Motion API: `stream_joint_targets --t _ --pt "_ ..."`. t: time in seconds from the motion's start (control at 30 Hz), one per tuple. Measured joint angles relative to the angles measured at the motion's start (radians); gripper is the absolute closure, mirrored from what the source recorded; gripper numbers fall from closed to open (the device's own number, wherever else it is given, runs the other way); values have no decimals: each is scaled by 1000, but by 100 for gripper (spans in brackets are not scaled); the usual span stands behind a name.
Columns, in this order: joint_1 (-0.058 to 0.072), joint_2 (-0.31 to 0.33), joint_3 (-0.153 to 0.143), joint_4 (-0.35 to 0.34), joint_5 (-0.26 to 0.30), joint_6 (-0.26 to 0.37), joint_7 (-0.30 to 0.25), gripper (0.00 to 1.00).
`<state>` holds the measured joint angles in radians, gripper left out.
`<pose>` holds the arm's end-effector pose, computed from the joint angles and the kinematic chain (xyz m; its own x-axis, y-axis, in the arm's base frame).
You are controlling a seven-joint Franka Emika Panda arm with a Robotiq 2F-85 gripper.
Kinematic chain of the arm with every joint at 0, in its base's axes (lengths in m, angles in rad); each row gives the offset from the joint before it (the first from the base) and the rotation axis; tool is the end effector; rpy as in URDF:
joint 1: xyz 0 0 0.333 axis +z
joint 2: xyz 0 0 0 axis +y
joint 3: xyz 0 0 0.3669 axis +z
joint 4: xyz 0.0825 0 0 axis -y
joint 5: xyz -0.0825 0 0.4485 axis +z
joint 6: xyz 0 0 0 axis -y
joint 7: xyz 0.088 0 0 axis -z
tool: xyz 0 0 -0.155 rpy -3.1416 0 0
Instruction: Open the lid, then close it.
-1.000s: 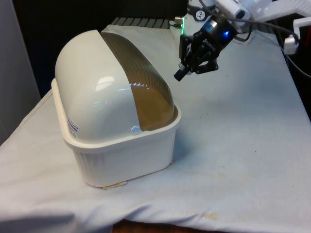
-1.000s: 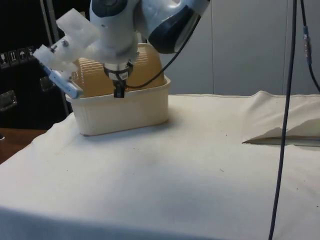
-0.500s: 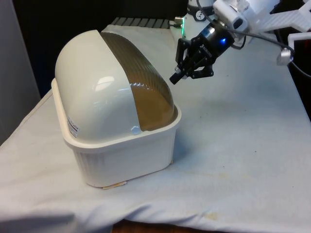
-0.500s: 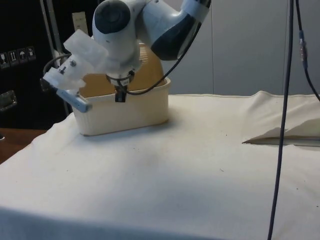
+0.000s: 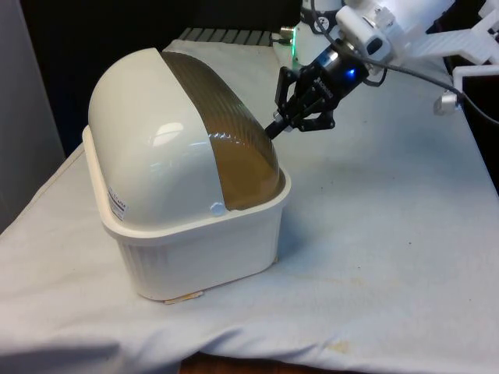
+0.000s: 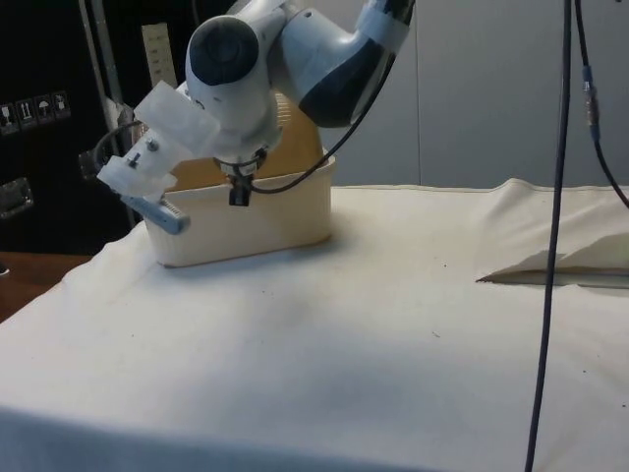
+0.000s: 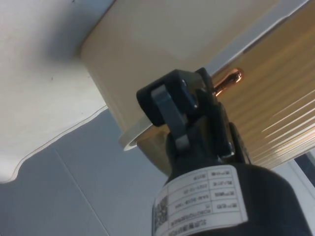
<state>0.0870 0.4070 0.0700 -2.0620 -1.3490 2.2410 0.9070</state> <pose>0.6583 0.0382 0.1983 0.9270 0.3393 0.1598 0.0963 -0.6271 0.7730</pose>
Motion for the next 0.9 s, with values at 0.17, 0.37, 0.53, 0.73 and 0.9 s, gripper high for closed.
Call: stream_joint_targets --t 0.17,0.37,0.53,0.73,0.9 --pt "0 11 -5 9 -12 -5 12 100" --pt "0 11 -7 10 -22 -19 21 100" --pt "-1 11 -10 10 -24 -22 25 100" --pt "-2 11 -12 12 -24 -23 26 100" --pt "-4 12 -17 17 -24 -23 26 100"
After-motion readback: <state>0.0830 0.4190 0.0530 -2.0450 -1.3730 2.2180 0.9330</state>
